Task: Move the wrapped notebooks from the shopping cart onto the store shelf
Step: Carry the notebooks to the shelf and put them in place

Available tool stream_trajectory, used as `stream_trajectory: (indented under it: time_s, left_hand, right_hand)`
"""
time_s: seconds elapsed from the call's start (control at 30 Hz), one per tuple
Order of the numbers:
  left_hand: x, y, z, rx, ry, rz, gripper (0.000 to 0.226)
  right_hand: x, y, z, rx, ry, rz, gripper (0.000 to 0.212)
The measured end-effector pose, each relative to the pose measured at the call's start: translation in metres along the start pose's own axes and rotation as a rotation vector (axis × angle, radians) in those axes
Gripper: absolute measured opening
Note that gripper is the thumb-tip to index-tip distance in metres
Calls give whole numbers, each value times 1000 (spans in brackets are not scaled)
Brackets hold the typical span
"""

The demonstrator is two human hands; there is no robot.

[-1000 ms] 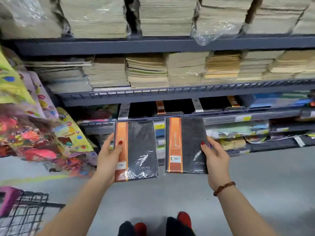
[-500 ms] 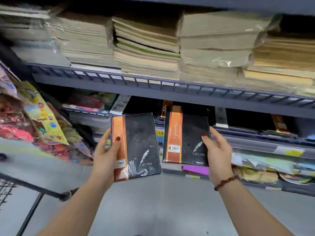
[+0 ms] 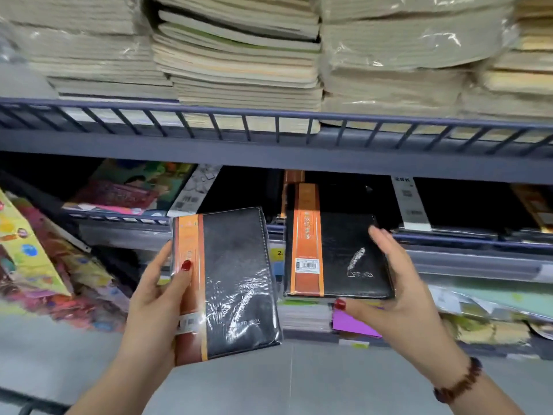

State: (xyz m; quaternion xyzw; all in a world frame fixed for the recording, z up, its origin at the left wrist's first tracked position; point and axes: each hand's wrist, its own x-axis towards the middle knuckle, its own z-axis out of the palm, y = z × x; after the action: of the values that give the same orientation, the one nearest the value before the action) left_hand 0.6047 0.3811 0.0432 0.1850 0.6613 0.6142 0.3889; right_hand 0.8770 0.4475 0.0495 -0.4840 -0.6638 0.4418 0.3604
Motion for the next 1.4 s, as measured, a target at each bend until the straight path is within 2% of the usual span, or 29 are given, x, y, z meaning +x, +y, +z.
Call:
stream_trajectory:
  time_s: [0.1,0.2,0.43,0.9,1.1,1.27,1.3,1.4]
  left_hand:
    - [3,-2,-6,3,6,8,40]
    - [6,-4,-9,-7,15,3,39]
    - [5,0,-12,-24,-5,10,40]
    - [7,11,-6,-52,-15,-19,39]
    - [7,12,3,-59,-44,-7,39]
    - [7,18,15,-68,-77,-15,40]
    - [7,20,18,-68,-84,-15,40]
    - [3,29,38,-70,-118,-12,37]
  right_hand:
    - [9,3,8,-43,124,-34,68]
    - [23,-1,13,-79,228,-42,54]
    - [67,-7,21,-255,293,-35,49]
    - [92,-6,33,-263,334,65,54]
    - [88,-8,29,-248,271,52,57]
    - [52,-19,29,-205,270,-154,45]
    - [42,-23,31,-137,220,-152,43]
    - [18,-35,40,170,-56,27,55]
